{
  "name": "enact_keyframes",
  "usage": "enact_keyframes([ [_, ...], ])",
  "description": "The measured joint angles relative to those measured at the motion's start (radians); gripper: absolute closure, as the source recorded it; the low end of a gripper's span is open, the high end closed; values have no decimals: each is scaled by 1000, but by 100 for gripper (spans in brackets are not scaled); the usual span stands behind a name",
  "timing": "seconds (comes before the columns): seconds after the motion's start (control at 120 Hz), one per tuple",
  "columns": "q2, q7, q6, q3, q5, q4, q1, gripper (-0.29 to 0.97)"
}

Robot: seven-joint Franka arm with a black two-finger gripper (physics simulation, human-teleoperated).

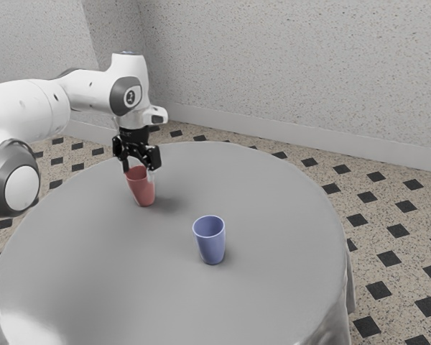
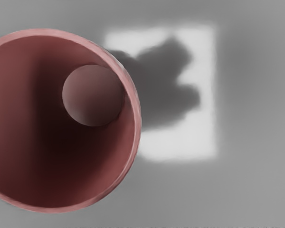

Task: Place the left cup onto the right cup

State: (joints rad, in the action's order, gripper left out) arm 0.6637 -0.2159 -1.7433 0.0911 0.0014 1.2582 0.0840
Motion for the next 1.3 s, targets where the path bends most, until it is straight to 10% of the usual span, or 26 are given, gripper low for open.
enact_keyframes([
  [1.075, 88, -34, -176, -10, -13, 9, 2, 0],
  [1.3, 89, -35, -182, -8, -10, 21, 2, 42],
])
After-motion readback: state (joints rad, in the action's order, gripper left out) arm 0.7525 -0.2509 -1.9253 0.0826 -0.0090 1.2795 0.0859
